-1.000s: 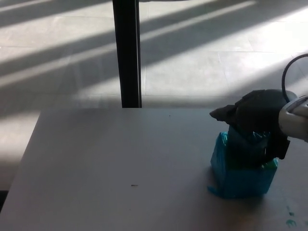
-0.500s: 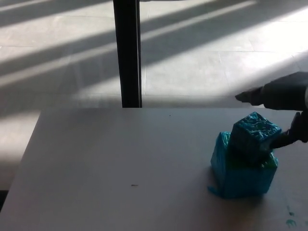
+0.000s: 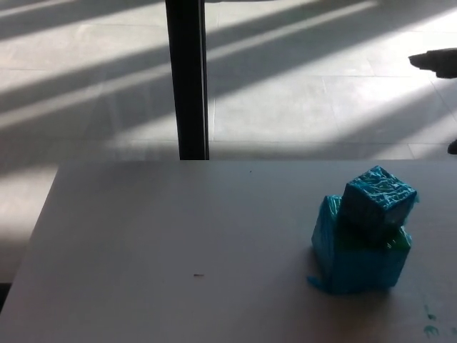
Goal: The robot uses its right hand to pick up the small cube kept on the middle on the desk and place it on the bigger cube kept next to it
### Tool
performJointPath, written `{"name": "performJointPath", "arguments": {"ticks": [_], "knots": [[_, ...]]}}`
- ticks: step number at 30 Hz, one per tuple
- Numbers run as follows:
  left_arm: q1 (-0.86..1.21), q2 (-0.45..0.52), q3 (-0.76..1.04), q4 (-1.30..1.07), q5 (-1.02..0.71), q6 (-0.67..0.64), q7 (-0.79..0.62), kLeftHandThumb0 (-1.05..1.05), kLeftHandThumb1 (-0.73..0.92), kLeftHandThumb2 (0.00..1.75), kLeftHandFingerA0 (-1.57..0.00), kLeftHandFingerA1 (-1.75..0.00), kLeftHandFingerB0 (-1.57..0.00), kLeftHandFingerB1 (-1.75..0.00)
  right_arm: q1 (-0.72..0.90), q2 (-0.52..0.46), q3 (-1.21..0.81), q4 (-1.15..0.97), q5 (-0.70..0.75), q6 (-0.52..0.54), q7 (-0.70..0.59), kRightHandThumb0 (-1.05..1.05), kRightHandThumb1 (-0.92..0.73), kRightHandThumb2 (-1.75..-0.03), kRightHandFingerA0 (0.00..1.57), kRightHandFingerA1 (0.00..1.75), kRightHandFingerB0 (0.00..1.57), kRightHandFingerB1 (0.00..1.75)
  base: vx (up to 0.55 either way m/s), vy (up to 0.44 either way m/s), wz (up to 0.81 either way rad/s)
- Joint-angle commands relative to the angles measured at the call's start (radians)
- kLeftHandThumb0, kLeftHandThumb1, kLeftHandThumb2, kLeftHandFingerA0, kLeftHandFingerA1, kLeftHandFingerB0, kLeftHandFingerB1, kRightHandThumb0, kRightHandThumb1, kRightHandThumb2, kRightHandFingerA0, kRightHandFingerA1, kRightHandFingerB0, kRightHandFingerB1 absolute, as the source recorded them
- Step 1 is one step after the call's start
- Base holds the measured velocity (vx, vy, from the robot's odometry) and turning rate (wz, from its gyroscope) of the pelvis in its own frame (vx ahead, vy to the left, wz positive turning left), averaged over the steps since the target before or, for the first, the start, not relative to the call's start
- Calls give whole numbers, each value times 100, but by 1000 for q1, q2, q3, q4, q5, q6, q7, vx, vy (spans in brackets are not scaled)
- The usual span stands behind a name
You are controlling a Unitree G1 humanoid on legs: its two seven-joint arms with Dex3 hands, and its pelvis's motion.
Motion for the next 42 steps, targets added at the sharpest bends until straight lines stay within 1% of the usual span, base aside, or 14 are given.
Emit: {"name": "performJointPath", "arguments": {"ticks": [1,17,18,24,25,27,32,33,34,35,37,38,40,42], "knots": [[11,8,-19,-1,13,-14,7,-79,80,64,-36,-54,-40,-43,31,-65,-59,7,49,-10,-53,-89,-51,-81,0,4,0,0,0,0,0],[23,9,-3,6,-12,-15,-2,-77,79,64,-40,-55,-39,-44,508,-220,-642,212,180,16,-426,-65,-66,-60,0,18,12,33,0,0,0],[23,10,-4,5,-12,-14,-3,-78,79,64,-39,-54,-39,-45,547,-202,-674,217,181,17,-462,-66,-49,-87,0,35,10,45,0,0,0],[14,8,21,11,-38,12,-10,-76,76,63,-38,-58,-39,-47,749,-13,-830,204,238,-13,-622,-80,-56,-90,7,76,20,62,0,0,0],[18,4,21,7,-38,9,-9,-77,61,104,-36,-63,-29,-54,758,11,-840,223,244,-12,-650,-76,-69,-60,8,108,33,64,0,0,0],[24,3,-10,-2,-4,-1,9,-79,79,64,-33,-53,-41,-42,780,72,-855,288,256,-20,-734,-73,-69,-60,15,105,36,62,0,0,0],[19,-5,6,6,-19,4,8,-76,78,64,-38,-53,-41,-43,827,229,-909,307,306,-17,-843,-58,-69,-60,35,97,44,56,0,0,0],[18,-6,1,9,-13,-3,12,-75,62,105,-32,-60,-33,-54,828,255,-920,322,320,-15,-857,-57,-69,-60,41,95,46,54,0,0,0],[18,-6,2,11,-15,-3,11,-75,62,105,-32,-60,-33,-54,827,269,-929,330,330,-16,-863,-57,-69,-60,41,95,46,54,0,0,0],[18,-5,4,8,-16,-2,8,-77,77,63,-33,-54,-40,-43,827,297,-945,331,350,-15,-870,-56,-70,-61,43,86,48,52,0,0,0],[23,-5,0,4,-13,-13,4,-77,78,63,-37,-54,-38,-45,820,380,-999,355,427,-37,-883,-48,-66,-60,58,86,53,51,0,0,0],[22,-7,8,8,-20,-13,1,-79,63,105,-36,-61,-31,-53,809,420,-1029,374,475,-61,-884,-45,-66,-60,63,92,55,51,0,0,0],[21,-7,8,10,-20,-13,4,-79,63,105,-36,-61,-31,-53,803,443,-1046,378,494,-63,-881,-45,-66,-60,63,92,55,51,0,0,0],[22,-4,-9,4,-2,-16,16,-78,79,64,-36,-54,-40,-43,802,483,-1037,378,492,-45,-872,-45,-70,-61,61,86,53,50,0,0,0]]}}
